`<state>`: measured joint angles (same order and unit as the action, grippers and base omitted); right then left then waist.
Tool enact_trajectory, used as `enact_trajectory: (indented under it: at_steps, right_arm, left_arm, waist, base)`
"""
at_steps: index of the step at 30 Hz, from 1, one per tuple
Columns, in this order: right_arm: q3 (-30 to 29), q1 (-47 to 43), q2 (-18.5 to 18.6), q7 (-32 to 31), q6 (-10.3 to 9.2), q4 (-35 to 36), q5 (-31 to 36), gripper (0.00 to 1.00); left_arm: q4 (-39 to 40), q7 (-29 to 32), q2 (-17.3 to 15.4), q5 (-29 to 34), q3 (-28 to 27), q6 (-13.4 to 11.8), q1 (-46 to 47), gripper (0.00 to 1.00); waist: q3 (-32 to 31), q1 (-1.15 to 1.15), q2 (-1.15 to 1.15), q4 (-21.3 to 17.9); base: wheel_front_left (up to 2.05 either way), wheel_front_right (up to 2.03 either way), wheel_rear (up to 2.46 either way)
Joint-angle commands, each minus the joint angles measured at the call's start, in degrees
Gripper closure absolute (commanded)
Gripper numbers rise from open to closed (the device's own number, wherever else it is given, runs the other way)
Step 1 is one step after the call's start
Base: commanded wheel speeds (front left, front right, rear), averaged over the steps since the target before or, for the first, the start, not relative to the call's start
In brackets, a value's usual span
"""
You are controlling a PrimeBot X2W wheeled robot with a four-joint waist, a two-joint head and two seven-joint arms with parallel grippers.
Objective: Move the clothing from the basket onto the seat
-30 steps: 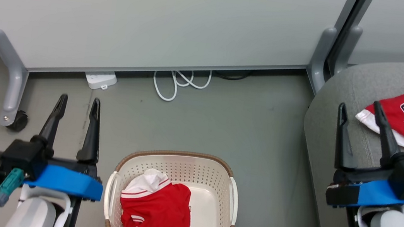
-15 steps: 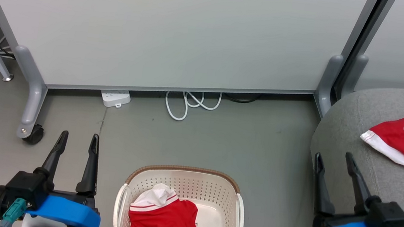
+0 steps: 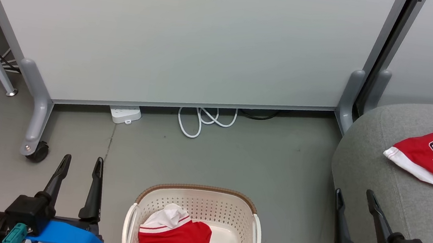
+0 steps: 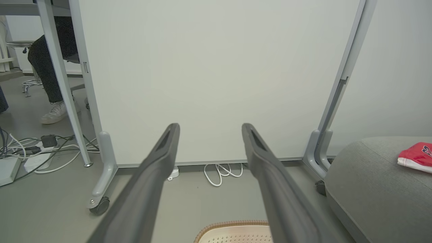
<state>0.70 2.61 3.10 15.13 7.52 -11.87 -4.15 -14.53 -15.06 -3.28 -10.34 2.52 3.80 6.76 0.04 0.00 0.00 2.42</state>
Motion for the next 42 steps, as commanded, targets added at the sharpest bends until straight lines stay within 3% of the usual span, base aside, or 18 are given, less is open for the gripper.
enact_trajectory:
  at_steps: [1, 11, 22, 31, 42]
  right_arm:
    - [-0.24, -0.76, -0.21, 0.03, -0.06, 0.05, -0.1, 0.0]
    - [-0.28, -0.7, -0.29, 0.03, -0.06, -0.26, -0.43, 0.0]
    - [0.01, 3.12, -0.26, 0.03, -0.06, 0.14, -0.15, 0.0]
    - [0.17, 8.27, -0.26, 0.03, -0.06, 1.47, -0.3, 0.0]
    - [1.33, 16.94, -0.25, 0.02, -0.05, 3.84, -0.91, 0.0]
  left_arm:
    - [-0.17, -0.17, -0.12, 0.53, -0.3, 0.32, -0.85, 0.0]
    - [-0.75, -0.17, 0.25, 1.13, -0.94, 0.99, -0.08, 0.0]
    - [-5.93, -0.17, -0.6, 3.73, 3.22, 2.96, 7.91, 0.0]
    - [-16.38, -0.17, -3.18, 5.22, 12.57, 3.68, 19.71, 0.0]
    - [-30.27, -0.17, -7.92, 2.28, 28.83, 3.73, 34.01, 0.0]
  waist:
    - [-0.01, 0.0, 0.0, -0.09]
    - [0.43, 0.0, 0.0, -0.47]
    - [5.1, 0.0, 0.0, -3.1]
    - [14.03, 0.0, 0.0, -6.61]
    - [26.37, 0.0, 0.0, -10.85]
  base:
    - [0.0, 0.0, 0.0]
    - [0.0, 0.0, 0.0]
    - [0.0, 0.0, 0.0]
    - [0.0, 0.0, 0.0]
    - [0.0, 0.0, 0.0]
